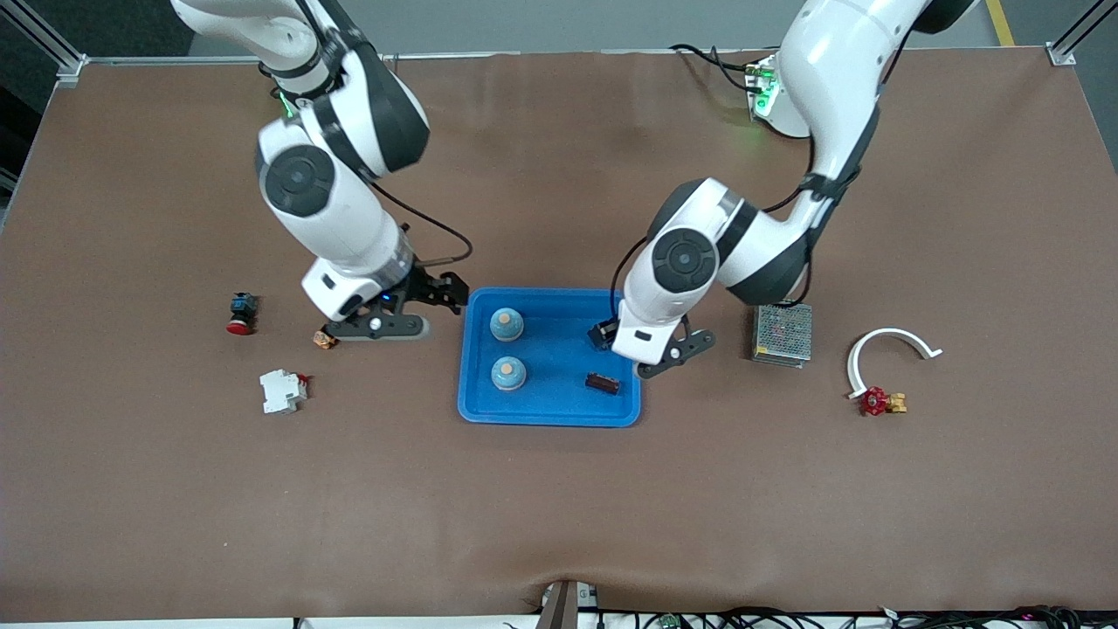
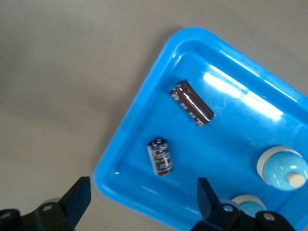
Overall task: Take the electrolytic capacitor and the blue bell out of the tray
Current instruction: 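Grasp a black capacitor with the left gripper while the right gripper grasps a bell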
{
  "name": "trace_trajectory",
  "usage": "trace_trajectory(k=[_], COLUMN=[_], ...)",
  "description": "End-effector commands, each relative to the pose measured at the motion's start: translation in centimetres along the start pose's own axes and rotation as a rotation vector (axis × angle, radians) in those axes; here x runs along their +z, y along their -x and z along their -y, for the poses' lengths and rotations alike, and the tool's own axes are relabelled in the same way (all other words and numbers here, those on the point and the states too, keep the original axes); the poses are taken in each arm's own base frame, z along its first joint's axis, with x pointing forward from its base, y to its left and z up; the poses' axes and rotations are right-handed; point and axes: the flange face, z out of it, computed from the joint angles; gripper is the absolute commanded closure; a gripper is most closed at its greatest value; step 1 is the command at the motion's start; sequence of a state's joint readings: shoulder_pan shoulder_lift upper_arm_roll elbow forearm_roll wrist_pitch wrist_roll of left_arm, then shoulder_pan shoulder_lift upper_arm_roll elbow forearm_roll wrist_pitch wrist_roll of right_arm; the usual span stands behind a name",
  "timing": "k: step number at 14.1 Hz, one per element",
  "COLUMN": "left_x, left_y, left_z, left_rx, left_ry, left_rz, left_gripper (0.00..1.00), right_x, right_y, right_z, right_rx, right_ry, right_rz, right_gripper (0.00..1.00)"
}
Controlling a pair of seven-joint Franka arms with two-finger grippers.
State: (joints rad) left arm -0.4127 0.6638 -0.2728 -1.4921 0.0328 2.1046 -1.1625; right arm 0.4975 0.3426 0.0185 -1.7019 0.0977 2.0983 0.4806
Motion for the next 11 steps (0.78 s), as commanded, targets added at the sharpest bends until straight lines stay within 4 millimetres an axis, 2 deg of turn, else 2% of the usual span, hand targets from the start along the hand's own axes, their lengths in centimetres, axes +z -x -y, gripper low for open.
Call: trace_trajectory(k=[1, 6, 11], left_x=[2.5, 7.1, 9.6], left_y=[0.6, 1.8, 2.0], left_z=[-1.4, -1.9, -1.9], left_rx=[-0.08, -0.187, -0.203], left_ry=[0.011, -0.011, -0.015], left_rz=[-0.019, 0.0, 0.009], left_gripper=[0.18, 0.34, 0.38], right_x=[3.2, 9.4, 13.3], right_y=[-0.2, 0.2, 0.9], right_z=[1.5, 3.2, 3.7], right_rx=[-0.001, -0.028, -0.043], right_ry=[-0.006, 0.008, 0.026], right_rz=[0.003, 0.016, 0.039], right_gripper=[0.0, 0.0, 0.0])
